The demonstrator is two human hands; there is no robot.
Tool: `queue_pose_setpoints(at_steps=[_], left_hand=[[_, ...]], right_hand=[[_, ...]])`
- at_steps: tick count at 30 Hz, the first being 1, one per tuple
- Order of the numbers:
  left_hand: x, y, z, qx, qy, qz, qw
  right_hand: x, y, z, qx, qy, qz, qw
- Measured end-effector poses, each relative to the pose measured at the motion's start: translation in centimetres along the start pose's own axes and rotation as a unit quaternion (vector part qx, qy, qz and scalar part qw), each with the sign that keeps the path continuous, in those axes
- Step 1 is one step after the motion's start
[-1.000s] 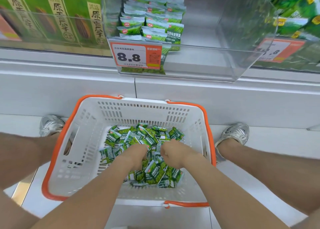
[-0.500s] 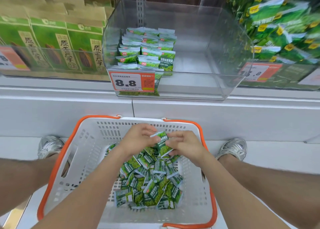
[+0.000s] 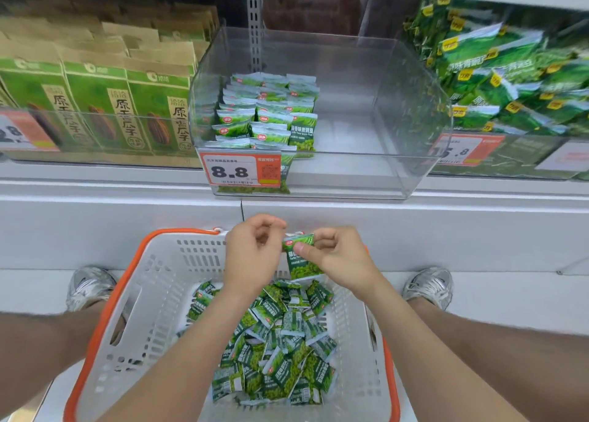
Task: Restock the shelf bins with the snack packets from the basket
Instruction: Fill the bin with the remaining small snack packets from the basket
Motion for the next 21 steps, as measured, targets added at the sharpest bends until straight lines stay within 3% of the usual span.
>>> queue_pose_setpoints(at_steps=[3,5,8,12,14,18,21], left_hand=[[2.0,-0.5,-6.5,-0.191,0.108,-0.113,0.969],[2.7,-0.9,-10.7,-0.293,0.127,-0.152,0.935],[3.1,-0.8,-15.5,-0.385,0.152,-0.168,0.895],[3.5,1.5,-17.1,-0.376,0.263,-0.155,0.875],[2.8,2.6,-16.3,-0.363,0.335,-0.121,0.861],[2.1,3.1,-15.3,-0.343,0.403,-0.111,0.841],[2.1,3.2,-15.3,-0.343,0.403,-0.128,0.839]], right_hand=[[0.4,0.4,5.6,0.093,-0.086,0.041,0.991],[1.6,0.2,9.6,0.148,-0.116,0.015,0.982],[3.8,-0.8,14.6,0.212,-0.069,-0.050,0.974],[7.2,-1.6,18.3,0.257,0.032,-0.183,0.948],[8.4,-1.2,18.8,0.244,0.031,-0.253,0.936],[9.3,-0.2,21.1,0.245,-0.154,-0.344,0.893],[8.6,3.0,22.6,0.227,-0.256,-0.297,0.891]])
Point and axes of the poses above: each hand's wrist, its own y-axis towards the middle knuckle, its own x-axis out of the back of the hand, z = x × y, the point moved 9 cm from there along y, towards the middle knuckle, and after that the axes turned 2 degrees about -z, right-handed, at the moved point
